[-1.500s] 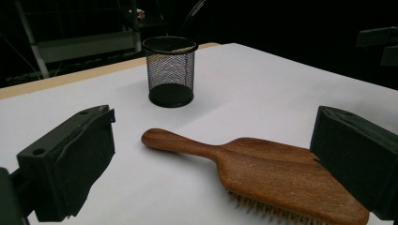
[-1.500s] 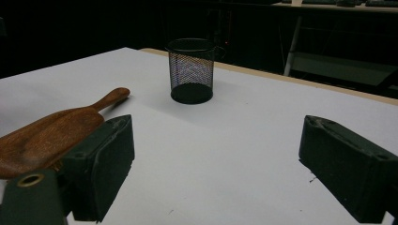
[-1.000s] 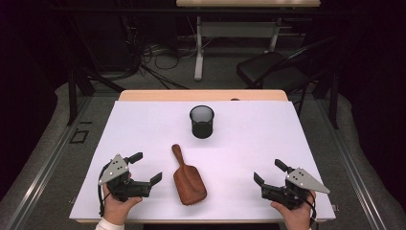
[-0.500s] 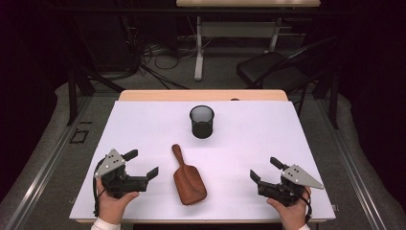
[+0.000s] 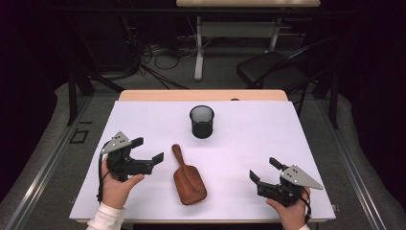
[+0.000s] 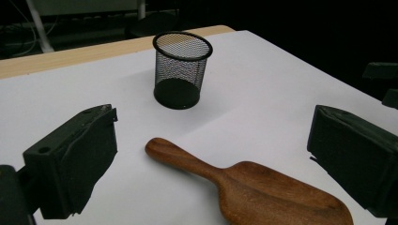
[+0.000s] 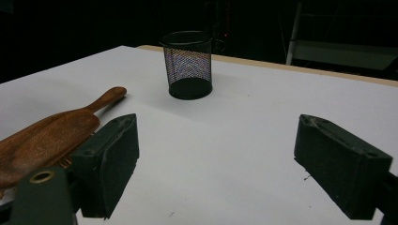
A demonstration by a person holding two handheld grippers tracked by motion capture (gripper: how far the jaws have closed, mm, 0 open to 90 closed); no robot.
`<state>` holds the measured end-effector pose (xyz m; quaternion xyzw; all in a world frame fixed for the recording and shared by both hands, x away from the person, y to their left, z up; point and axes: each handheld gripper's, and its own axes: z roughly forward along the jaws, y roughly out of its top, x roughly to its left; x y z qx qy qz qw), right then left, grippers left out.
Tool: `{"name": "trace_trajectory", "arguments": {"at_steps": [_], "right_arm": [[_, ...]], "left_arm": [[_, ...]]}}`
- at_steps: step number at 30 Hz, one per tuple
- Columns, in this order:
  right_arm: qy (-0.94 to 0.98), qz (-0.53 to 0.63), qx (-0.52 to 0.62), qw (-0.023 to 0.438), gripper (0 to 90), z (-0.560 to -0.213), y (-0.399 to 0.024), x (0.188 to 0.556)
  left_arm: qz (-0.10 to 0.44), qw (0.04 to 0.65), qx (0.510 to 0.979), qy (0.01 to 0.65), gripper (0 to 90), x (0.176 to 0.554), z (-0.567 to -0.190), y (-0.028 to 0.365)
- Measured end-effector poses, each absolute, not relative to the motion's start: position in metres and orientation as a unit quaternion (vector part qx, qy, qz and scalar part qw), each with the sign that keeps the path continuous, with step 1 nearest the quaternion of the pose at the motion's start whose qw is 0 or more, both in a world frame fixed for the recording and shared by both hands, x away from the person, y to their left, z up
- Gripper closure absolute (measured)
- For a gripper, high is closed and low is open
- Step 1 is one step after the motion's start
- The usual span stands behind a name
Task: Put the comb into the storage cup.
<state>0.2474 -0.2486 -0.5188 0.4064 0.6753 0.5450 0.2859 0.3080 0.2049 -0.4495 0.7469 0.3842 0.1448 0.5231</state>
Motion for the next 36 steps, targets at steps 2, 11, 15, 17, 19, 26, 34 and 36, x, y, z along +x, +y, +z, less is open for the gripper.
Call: {"name": "trace_trajectory", "arguments": {"at_steps": [2,11,15,17,19,26,34,36], "right_arm": [[0.676,0.543,0.405,0.288,14.0,-0.519,-0.249,0.247],[0.678,0.542,0.404,0.288,14.0,-0.520,-0.248,0.248],[0.681,0.539,0.405,0.285,14.0,-0.520,-0.246,0.248],[0.682,0.539,0.404,0.284,14.0,-0.520,-0.245,0.248],[0.683,0.539,0.403,0.285,14.0,-0.520,-0.246,0.248],[0.681,0.539,0.406,0.284,14.1,-0.520,-0.247,0.249],[0.683,0.538,0.405,0.284,14.1,-0.522,-0.246,0.250],[0.682,0.539,0.405,0.283,14.2,-0.522,-0.246,0.250]], "left_arm": [[0.141,0.523,0.747,0.384,2.2,0.311,-0.449,0.203],[0.126,0.513,0.747,0.403,4.8,0.325,-0.444,0.200],[0.124,0.514,0.749,0.399,8.4,0.331,-0.439,0.195],[0.133,0.510,0.752,0.395,11.6,0.334,-0.437,0.192],[0.137,0.506,0.754,0.395,14.2,0.336,-0.435,0.189],[0.135,0.494,0.760,0.401,25.8,0.349,-0.438,0.179],[0.134,0.471,0.773,0.404,40.8,0.361,-0.448,0.167],[0.131,0.468,0.773,0.407,43.3,0.364,-0.449,0.166]]}}
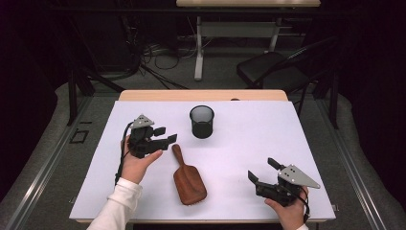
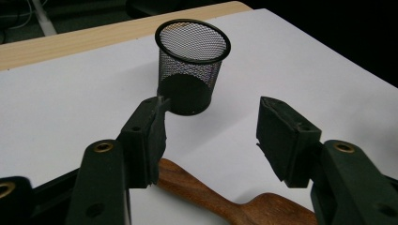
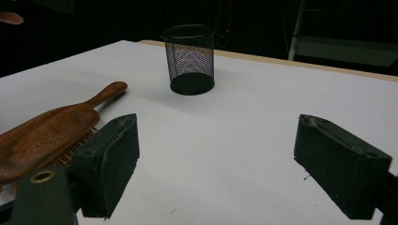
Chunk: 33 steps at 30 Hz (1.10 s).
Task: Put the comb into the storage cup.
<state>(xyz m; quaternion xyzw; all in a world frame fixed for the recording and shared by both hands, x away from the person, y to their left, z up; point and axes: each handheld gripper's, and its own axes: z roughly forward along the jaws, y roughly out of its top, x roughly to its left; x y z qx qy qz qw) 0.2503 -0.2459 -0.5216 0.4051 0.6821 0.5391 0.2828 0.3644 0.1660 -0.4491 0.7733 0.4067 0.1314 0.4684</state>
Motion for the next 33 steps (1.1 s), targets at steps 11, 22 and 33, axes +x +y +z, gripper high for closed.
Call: {"name": "trace_trajectory", "arguments": {"at_steps": [11,22,33], "right_arm": [[0.685,0.537,0.406,0.278,14.2,-0.522,-0.245,0.251],[0.689,0.535,0.403,0.279,14.4,-0.523,-0.245,0.251],[0.691,0.532,0.403,0.278,14.3,-0.523,-0.244,0.252]], "left_arm": [[0.137,0.456,0.762,0.439,49.5,0.374,-0.458,0.163],[0.119,0.451,0.766,0.442,52.3,0.384,-0.477,0.163],[0.109,0.423,0.778,0.451,60.9,0.393,-0.489,0.159]]}}
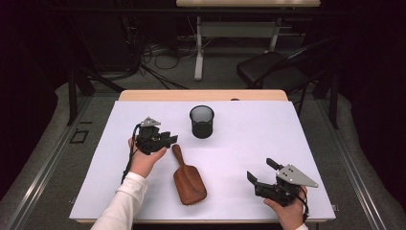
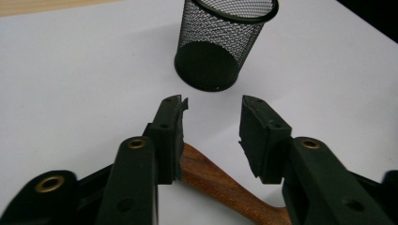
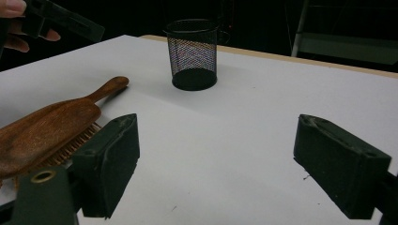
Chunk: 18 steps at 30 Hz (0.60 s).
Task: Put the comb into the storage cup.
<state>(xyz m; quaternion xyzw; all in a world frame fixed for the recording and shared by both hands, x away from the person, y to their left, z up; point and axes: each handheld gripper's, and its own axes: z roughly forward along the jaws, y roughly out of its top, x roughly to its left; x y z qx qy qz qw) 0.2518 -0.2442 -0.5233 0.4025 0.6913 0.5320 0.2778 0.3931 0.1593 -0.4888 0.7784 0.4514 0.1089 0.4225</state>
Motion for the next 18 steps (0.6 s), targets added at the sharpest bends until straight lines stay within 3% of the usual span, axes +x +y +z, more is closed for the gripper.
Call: {"name": "trace_trajectory", "arguments": {"at_steps": [18], "right_arm": [[0.692,0.531,0.405,0.275,14.4,-0.524,-0.244,0.253]], "left_arm": [[0.108,0.354,0.808,0.459,79.5,0.402,-0.515,0.139]]}}
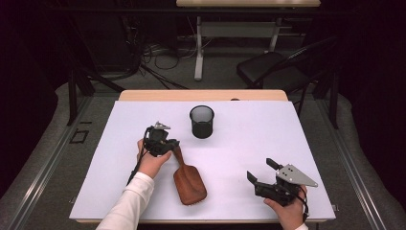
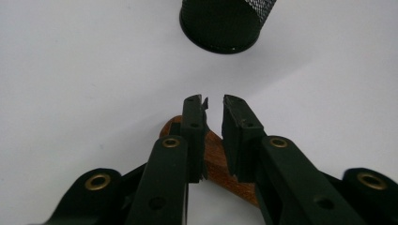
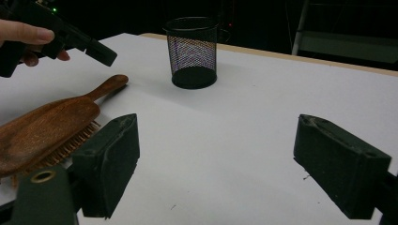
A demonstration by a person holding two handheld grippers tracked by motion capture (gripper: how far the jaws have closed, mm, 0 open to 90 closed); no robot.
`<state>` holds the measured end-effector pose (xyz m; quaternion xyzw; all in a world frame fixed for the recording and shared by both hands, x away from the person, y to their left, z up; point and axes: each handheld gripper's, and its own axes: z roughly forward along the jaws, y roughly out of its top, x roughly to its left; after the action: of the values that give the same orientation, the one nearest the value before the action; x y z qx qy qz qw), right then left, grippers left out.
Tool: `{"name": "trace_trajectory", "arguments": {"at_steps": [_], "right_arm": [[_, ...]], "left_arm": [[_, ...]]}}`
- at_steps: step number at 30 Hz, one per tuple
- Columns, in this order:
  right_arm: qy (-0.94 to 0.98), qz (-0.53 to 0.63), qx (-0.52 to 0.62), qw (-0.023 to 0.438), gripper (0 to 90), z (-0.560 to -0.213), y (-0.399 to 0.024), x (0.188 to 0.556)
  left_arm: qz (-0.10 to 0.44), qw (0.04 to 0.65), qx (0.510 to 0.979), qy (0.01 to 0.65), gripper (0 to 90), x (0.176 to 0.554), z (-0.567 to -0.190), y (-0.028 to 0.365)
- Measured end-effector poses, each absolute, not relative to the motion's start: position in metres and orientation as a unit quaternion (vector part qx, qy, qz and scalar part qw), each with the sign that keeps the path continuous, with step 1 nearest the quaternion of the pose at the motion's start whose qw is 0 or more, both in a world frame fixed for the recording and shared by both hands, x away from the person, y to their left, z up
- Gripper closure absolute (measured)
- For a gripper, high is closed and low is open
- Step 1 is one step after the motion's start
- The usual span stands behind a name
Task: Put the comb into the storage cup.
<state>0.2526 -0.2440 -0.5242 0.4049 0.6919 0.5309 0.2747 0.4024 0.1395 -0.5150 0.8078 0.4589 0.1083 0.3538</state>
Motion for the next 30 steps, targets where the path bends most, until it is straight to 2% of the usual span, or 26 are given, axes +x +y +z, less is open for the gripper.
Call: {"name": "trace_trajectory", "arguments": {"at_steps": [10,30], "right_arm": [[0.694,0.530,0.402,0.277,14.4,-0.525,-0.244,0.253],[0.694,0.530,0.402,0.276,14.5,-0.525,-0.244,0.254]], "left_arm": [[0.106,0.331,0.819,0.456,89.2,0.404,-0.526,0.127],[0.107,0.311,0.830,0.450,89.6,0.406,-0.537,0.112]]}}
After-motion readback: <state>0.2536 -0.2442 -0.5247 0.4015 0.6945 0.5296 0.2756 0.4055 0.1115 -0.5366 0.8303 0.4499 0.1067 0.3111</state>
